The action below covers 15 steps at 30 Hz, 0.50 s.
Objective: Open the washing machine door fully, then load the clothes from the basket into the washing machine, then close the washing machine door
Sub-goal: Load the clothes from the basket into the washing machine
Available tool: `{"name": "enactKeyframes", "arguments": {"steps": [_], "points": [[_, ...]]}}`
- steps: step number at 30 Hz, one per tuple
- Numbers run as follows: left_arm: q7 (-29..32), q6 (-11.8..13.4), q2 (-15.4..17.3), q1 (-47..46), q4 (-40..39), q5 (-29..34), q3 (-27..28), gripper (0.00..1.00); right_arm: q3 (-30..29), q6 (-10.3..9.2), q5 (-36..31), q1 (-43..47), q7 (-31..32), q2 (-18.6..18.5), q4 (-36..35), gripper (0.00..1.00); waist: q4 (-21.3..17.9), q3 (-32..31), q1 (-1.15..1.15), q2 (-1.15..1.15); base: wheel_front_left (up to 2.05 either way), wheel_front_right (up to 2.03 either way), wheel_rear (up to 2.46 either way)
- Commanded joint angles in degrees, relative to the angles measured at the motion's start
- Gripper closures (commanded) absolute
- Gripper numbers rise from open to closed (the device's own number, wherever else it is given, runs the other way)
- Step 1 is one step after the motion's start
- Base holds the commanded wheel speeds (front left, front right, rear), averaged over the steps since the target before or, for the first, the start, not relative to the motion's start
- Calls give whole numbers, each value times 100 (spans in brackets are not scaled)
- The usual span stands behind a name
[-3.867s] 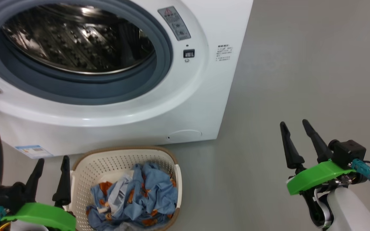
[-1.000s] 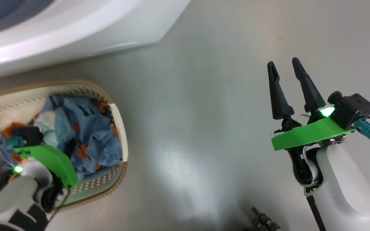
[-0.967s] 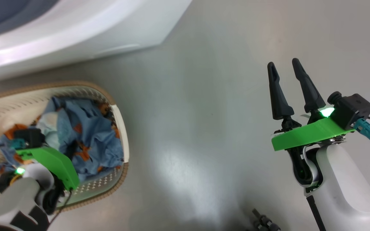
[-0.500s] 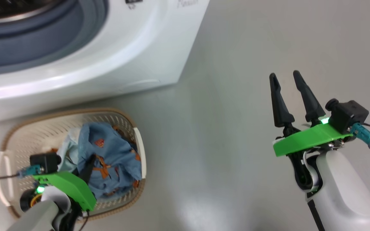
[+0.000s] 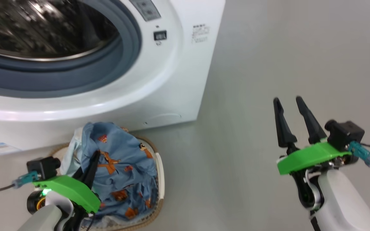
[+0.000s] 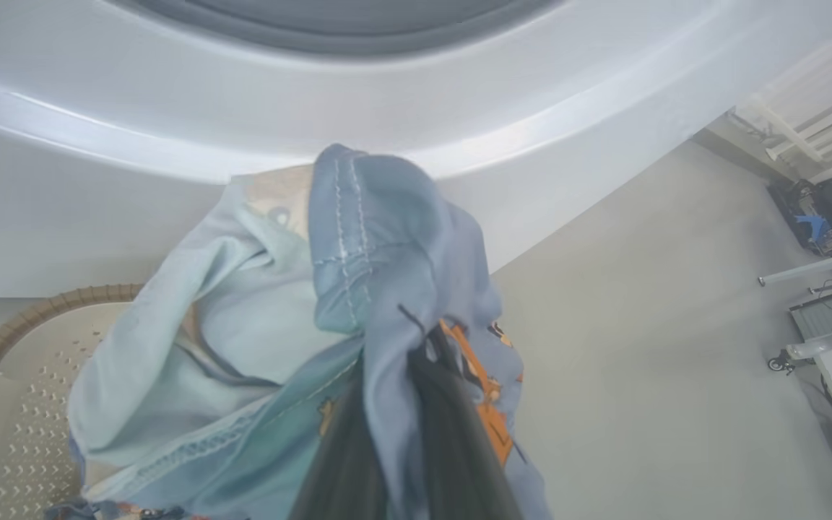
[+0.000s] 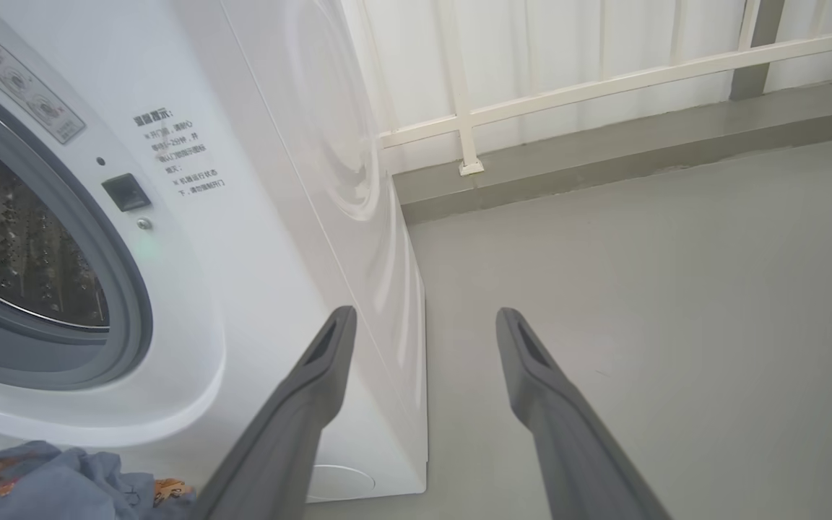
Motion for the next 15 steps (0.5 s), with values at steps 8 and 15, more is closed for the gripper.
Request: {"name": "enactKeyframes", "arguments": {"steps": [8,15], "points": [[-78,4,71,685,-798,831,1473,100,26,32,32,316,-45,-133,-36,0,426,-878,0,0,0,0,0],[-78,138,-155,1227,-1600,1736,2423,100,55,32,101,504,-45,-328,-65,0,569,-1309,0,0,0,0,0]]}}
